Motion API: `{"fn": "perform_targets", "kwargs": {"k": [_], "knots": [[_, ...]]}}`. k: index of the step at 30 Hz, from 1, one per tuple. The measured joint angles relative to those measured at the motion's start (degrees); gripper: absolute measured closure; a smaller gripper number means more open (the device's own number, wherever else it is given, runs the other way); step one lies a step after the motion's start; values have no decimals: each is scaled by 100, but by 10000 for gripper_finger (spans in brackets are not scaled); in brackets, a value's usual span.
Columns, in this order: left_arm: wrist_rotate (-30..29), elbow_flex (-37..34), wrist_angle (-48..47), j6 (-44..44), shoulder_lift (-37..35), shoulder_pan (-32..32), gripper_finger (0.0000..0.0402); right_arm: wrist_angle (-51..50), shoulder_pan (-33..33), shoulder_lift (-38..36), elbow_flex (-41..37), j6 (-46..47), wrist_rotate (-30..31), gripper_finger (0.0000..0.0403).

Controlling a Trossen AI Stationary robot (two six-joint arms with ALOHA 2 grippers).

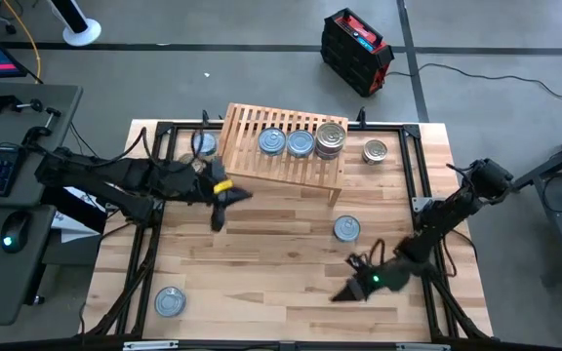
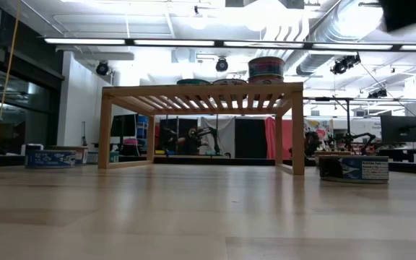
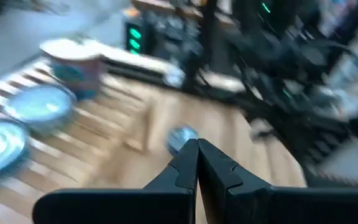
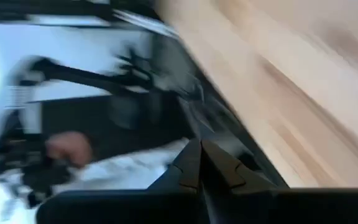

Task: Stack canned seafood by type on shelf
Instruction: Adjust the tuna cans on the shelf

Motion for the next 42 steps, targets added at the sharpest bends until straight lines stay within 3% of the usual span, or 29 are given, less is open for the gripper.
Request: {"fn": "perform_targets", "kwargs": {"k": [3, 5, 9, 11, 15, 19, 25, 33, 42], "knots": [[345, 95, 108, -274, 206, 610, 401, 576, -729, 0, 222, -1206, -347, 403], [823, 340, -102, -504, 467, 1032, 401, 452, -1275, 0, 638, -2072, -1127, 403], [1273, 1051, -908, -280, 1182, 1482, 401, -1421, -2208, -2, 2027, -4014, -2926, 403], [1328, 1446, -1322, 36, 1446, 1499, 401, -2835, -2561, -2, 2845, -5103, -3390, 403], [1332, 1950, -2012, 449, 1655, 1410, 401, -5516, -3132, -2, 4333, -7165, -3266, 403], [1229, 1977, -2407, 633, 1613, 1272, 401, -6990, -3712, -4, 5435, -8289, -2678, 403], [722, 1977, -2465, 1214, 1608, 1400, 401, -7598, -4719, -7, 6300, -8489, -2047, 403], [717, 1977, -2433, 2195, 1606, 2255, 401, -7678, -6042, 2, 6400, -6924, -1956, 403], [1186, 1972, -1495, 2436, 1606, 3195, 401, -7621, -6183, 274, 6400, -6860, -2360, 403]]}}
